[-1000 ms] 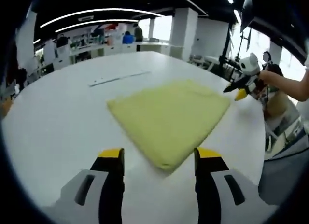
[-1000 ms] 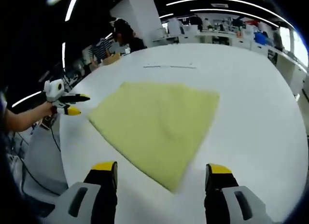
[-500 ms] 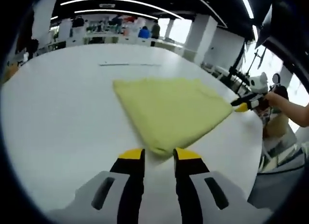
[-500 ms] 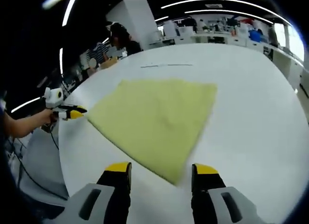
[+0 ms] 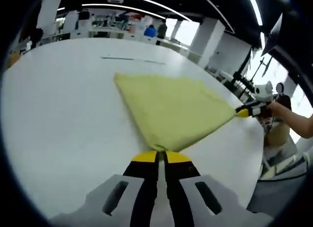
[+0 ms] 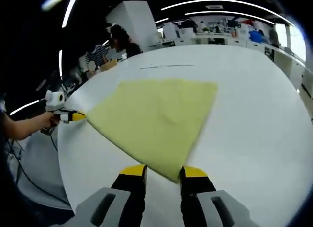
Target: Fold the garment on the visible template until the final outline fits inside the template.
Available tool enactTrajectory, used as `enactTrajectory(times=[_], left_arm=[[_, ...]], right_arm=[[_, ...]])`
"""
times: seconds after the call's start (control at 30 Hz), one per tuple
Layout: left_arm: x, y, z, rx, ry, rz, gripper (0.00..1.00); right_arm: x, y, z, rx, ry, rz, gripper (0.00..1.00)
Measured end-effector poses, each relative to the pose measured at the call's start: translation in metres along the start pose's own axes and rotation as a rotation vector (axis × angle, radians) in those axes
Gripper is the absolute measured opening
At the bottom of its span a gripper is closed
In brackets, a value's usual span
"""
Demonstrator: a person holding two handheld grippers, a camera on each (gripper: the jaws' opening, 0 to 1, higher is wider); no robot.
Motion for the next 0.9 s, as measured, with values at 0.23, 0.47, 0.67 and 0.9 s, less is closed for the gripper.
enactTrajectory(times=[0.23,0.47,0.67,0.9], left_arm=[[0.0,0.001,-0.001,0.006,-0.002,0.005,0.0],[0.001,0.001,0.002,0.005,-0.002,-0.021,0.0],[-0.001,0.001,0.003,0.0,0.006,-0.038,0.0],[-0.01,-0.001,0.006,-0.01,0.036,-0.065,0.0]], right_arm=[[0.005,-0.001,0.003,0.005,-0.03,0.001,0.1],[0.007,-0.002,0.005,0.011,-0.05,0.003,0.01],[0.007,-0.003,0.006,0.012,-0.048,0.015,0.0],[0.007,-0.001,0.006,0.013,-0.046,0.022,0.0]])
Point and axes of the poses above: the point that each gripper's makers call its tool centre point, and the gripper's own axes: z roughly backward along the fingers, x roughly to its right, y roughly out of its top, the point moved 1 cm from there along z, roughly backward along the fingers, and after that the axes turned 7 degrees about y, right-handed, at the moved point
